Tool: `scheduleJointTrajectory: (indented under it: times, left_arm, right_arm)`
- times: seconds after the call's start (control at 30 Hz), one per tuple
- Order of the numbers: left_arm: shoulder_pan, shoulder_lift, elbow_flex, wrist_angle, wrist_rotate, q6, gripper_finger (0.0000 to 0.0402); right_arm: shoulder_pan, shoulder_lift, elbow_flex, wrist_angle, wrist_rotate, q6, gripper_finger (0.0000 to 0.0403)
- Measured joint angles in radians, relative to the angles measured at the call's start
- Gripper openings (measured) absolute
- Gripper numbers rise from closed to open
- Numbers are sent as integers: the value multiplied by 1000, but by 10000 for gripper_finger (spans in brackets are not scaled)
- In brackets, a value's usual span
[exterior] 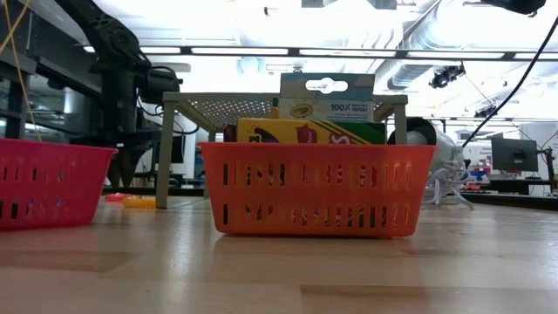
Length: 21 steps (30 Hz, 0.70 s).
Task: Pick & Place Office Desk Supplies
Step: Put the orange spring keychain into the red bin
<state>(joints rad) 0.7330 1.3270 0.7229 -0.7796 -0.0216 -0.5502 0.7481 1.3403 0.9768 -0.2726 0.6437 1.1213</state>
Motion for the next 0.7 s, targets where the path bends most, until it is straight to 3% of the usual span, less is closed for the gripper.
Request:
scheduleJointTrajectory:
  times: [0.17,0.7]
  left_arm:
    - [0,0,0,3,0,78,130]
    - [0,0,0,3,-38,244,132]
  right_arm:
    - [0,0,0,0,0,0,150]
    - [0,0,0,0,0,0,150]
